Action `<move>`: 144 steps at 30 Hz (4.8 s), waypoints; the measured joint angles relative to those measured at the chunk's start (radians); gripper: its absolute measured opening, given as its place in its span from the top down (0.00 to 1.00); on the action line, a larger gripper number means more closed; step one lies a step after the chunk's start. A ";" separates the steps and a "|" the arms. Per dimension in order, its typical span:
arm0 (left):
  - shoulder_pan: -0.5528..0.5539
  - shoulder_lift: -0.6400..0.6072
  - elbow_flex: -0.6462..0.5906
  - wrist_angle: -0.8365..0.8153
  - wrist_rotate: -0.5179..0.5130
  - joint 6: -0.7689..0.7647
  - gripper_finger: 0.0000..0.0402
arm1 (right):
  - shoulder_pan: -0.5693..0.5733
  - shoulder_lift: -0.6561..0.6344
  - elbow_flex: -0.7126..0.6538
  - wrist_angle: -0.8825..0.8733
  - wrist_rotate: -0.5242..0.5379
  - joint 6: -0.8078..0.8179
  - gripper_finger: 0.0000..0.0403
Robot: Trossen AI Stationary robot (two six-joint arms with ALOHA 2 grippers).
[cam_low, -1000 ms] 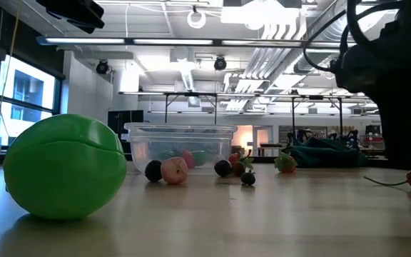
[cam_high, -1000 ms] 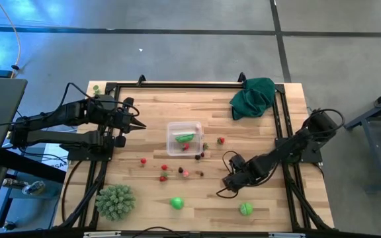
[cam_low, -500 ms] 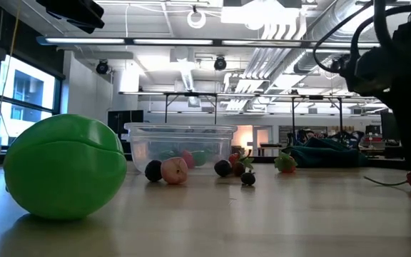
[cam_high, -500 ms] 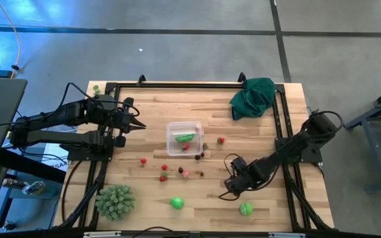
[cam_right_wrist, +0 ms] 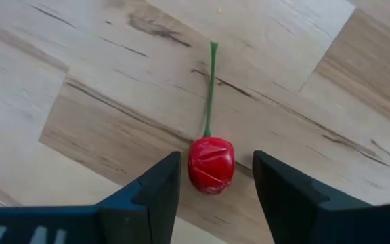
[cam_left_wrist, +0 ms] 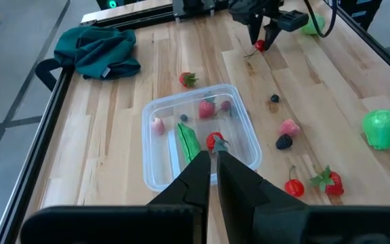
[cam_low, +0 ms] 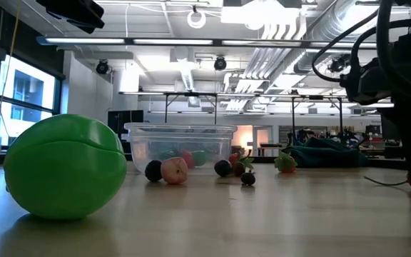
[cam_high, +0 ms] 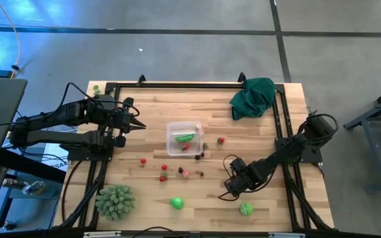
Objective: Pick and placing Produce into tupperware
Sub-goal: Put the red cherry into the transparent container
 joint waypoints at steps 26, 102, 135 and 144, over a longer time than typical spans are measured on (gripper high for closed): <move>0.000 0.000 0.000 0.000 0.000 0.000 0.95 | -0.001 0.000 0.000 0.001 0.008 0.000 0.80; 0.000 0.000 0.000 0.000 0.000 0.000 0.95 | -0.706 0.417 0.689 0.134 -0.064 -1.300 0.80; 0.000 0.000 0.000 0.000 0.000 0.000 0.95 | -0.720 0.438 0.688 0.128 -0.102 -1.278 0.77; 0.000 0.000 0.000 0.000 0.000 0.000 0.95 | -0.720 0.438 0.688 0.134 -0.102 -1.277 0.67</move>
